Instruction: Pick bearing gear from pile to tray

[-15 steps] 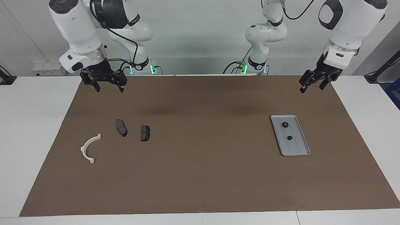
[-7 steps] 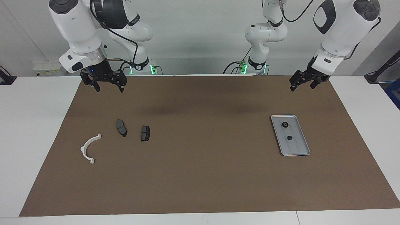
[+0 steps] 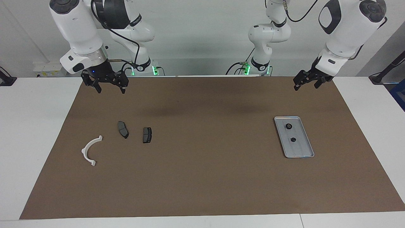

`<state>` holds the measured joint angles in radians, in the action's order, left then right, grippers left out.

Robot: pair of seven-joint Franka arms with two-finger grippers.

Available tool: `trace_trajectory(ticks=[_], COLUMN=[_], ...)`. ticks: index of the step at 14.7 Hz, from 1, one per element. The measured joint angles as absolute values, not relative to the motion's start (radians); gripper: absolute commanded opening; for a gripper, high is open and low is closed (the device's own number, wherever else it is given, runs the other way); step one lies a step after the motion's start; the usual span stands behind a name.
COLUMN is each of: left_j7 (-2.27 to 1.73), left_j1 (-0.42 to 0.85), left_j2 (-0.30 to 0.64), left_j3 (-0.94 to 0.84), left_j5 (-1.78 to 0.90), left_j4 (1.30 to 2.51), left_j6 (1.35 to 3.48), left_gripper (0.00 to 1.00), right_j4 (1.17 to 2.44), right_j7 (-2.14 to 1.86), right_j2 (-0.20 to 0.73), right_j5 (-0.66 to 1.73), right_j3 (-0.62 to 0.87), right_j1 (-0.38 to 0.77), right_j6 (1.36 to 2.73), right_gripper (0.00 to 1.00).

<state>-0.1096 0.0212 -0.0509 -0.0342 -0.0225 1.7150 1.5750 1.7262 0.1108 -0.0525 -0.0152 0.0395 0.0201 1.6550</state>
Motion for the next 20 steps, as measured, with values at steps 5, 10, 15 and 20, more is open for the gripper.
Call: trace_trajectory(ticks=[5, 10, 15, 20], left_j7=[-0.105, -0.104, -0.102, -0.101], left_j1=[0.021, 0.021, 0.021, 0.021], left_j2=[-0.051, -0.051, -0.051, -0.051], left_j3=[-0.034, -0.035, -0.035, -0.035], left_j5=[-0.015, -0.015, -0.015, -0.015], left_j4=[1.715, 1.715, 1.714, 1.714], left_j6=[1.575, 1.576, 1.578, 1.621], left_gripper=[1.00, 1.00, 1.00, 1.00], right_j4=[1.726, 1.726, 1.726, 1.726], right_j7=[0.111, 0.111, 0.111, 0.111], right_j2=[-0.053, -0.053, -0.053, -0.053], right_j5=[-0.015, -0.015, -0.015, -0.015], right_j3=[0.040, 0.040, 0.040, 0.040], right_j1=[0.020, 0.020, 0.020, 0.020], right_j6=[1.655, 1.655, 1.655, 1.655], right_gripper=[1.00, 1.00, 1.00, 1.00])
